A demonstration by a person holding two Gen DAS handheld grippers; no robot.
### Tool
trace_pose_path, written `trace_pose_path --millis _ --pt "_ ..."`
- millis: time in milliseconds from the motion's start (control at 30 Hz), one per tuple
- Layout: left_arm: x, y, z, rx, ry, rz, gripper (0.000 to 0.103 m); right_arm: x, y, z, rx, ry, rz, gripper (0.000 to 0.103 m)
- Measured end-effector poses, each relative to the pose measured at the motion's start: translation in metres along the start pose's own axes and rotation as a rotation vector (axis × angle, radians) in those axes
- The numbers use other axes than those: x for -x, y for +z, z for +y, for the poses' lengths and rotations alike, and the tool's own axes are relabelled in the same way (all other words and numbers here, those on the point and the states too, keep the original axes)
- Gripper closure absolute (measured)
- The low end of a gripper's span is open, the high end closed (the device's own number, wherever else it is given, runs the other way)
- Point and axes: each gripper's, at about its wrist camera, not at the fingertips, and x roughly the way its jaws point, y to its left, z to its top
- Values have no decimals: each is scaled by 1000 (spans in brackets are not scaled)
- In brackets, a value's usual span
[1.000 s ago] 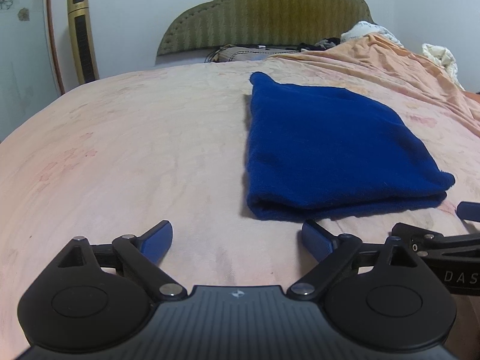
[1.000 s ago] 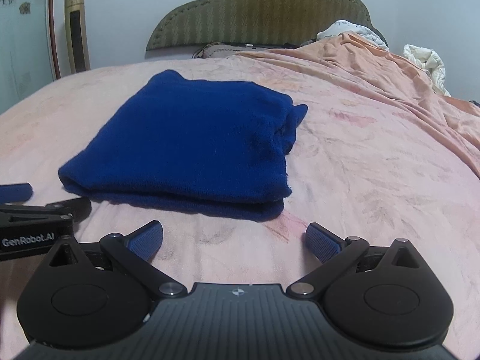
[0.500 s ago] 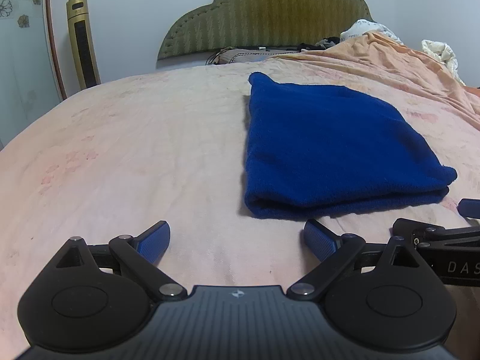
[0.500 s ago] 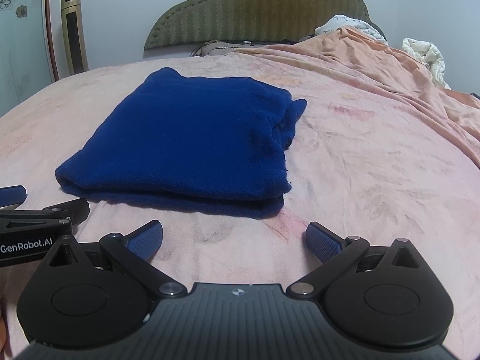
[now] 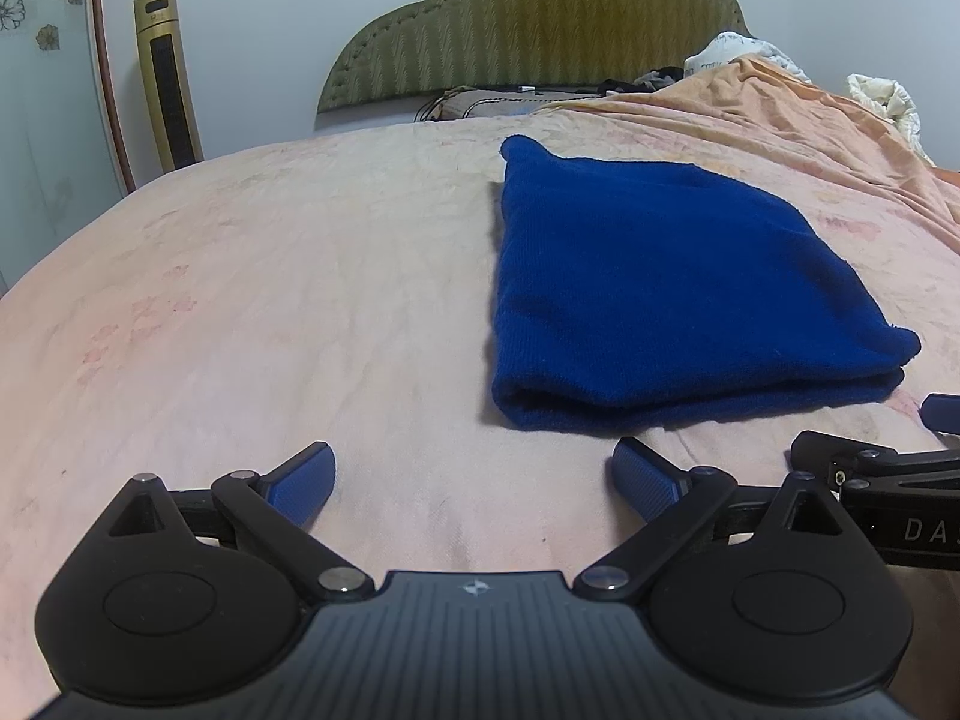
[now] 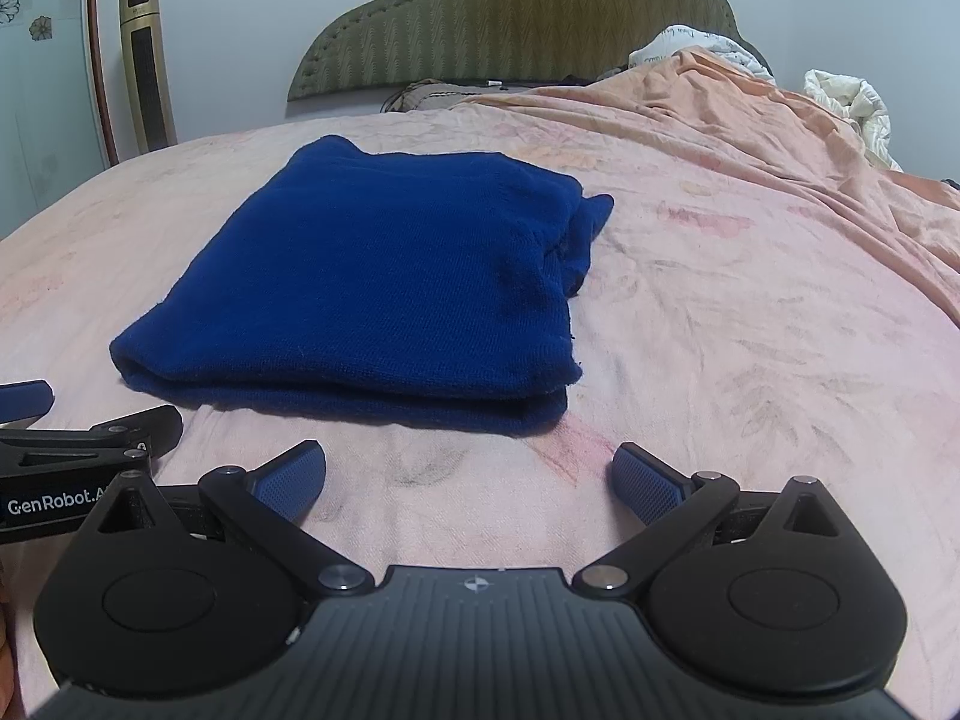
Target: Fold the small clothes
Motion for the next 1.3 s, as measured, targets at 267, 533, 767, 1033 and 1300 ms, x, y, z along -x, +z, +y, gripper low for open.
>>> trace_pose_path --millis 267,533,767,1033,1300 --pt "-1 -1 1 6 -3 3 3 0 0 -1 -1 1 0 0" --pt "-1 -1 1 9 -4 5 2 0 0 -1 -1 1 0 0" --pt "-2 -1 2 13 -2 7 1 -1 0 0 -3 -5 0 0" --pt "-2 -1 2 12 -2 8 1 0 -1 3 -8 -24 3 0" --pt "2 2 0 -18 9 24 1 1 0 3 -18 -32 4 0"
